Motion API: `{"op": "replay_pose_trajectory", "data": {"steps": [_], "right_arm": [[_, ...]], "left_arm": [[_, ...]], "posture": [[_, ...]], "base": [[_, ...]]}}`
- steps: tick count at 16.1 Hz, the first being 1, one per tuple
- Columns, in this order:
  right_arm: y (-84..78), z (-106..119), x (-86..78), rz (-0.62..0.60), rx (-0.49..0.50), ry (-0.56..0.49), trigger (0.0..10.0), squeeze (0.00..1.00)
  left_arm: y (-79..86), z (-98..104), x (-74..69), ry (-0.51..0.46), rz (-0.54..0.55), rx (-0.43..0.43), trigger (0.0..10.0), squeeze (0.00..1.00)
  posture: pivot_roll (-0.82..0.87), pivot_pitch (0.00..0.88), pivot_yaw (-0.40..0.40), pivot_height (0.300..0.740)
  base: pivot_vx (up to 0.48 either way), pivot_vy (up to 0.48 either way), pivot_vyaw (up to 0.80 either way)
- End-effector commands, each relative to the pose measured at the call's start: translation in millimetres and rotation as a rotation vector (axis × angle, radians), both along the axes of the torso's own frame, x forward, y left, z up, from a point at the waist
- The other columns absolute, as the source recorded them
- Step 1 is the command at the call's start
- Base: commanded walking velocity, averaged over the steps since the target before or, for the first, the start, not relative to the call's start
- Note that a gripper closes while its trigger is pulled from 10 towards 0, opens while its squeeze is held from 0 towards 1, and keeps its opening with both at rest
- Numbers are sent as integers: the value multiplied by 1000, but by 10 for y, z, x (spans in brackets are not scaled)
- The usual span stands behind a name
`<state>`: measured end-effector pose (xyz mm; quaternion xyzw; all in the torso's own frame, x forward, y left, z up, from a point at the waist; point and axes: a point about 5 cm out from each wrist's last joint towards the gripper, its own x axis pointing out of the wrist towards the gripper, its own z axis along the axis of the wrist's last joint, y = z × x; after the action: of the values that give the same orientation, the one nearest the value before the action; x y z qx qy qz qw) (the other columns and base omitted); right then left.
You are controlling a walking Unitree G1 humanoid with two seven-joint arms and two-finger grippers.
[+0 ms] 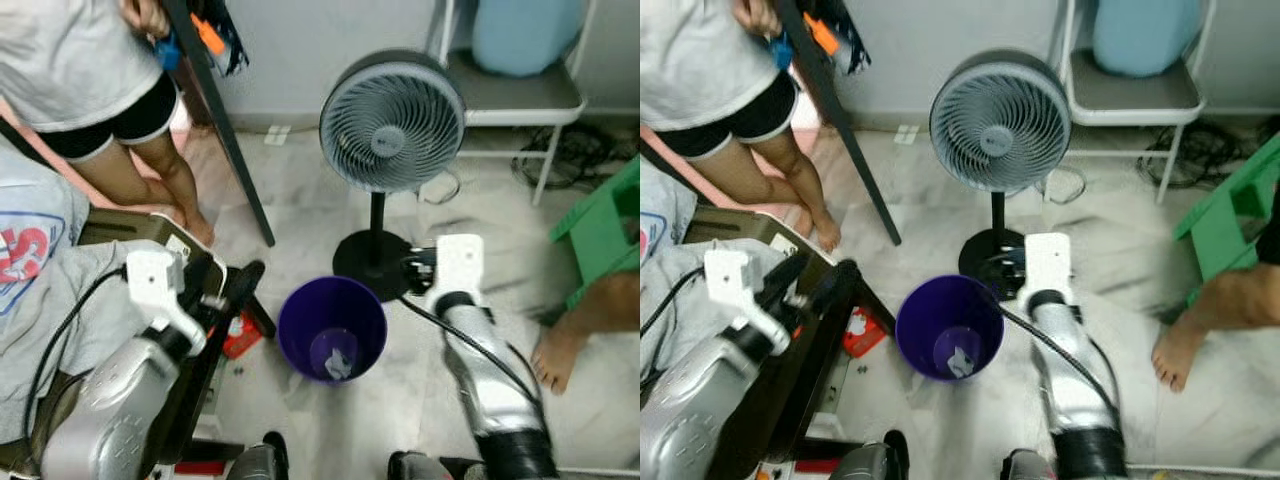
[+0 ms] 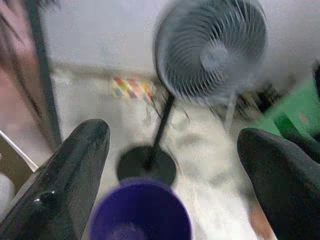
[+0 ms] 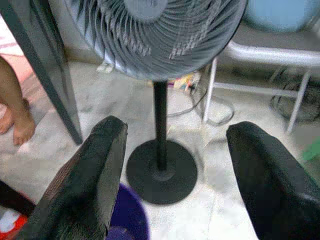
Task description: Clean up the room
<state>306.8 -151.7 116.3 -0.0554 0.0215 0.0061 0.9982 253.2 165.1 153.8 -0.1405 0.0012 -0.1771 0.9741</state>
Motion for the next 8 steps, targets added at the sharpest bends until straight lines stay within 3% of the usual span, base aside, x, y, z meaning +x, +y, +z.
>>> {"op": "replay_pose_trajectory", "data": {"steps": [1,4,8], "right_arm": [[-40,14,-100,4,-30,-23,10000,1000],[-233,32,-304,-46,-54,-26,10000,1000],[-430,65,-453,-101,-118,-31,10000,1000]], "left_arm": [[71,-23,19,-4,79,15,10000,0],[3,7,87,-50,145,0,10000,0],[122,-90,141,-45,314,23,10000,0]], "posture": [[-101,108,104,740],[-124,71,91,740],[-144,32,67,740]], "base": [[0,0,0],[0,0,0],[0,0,0]]}}
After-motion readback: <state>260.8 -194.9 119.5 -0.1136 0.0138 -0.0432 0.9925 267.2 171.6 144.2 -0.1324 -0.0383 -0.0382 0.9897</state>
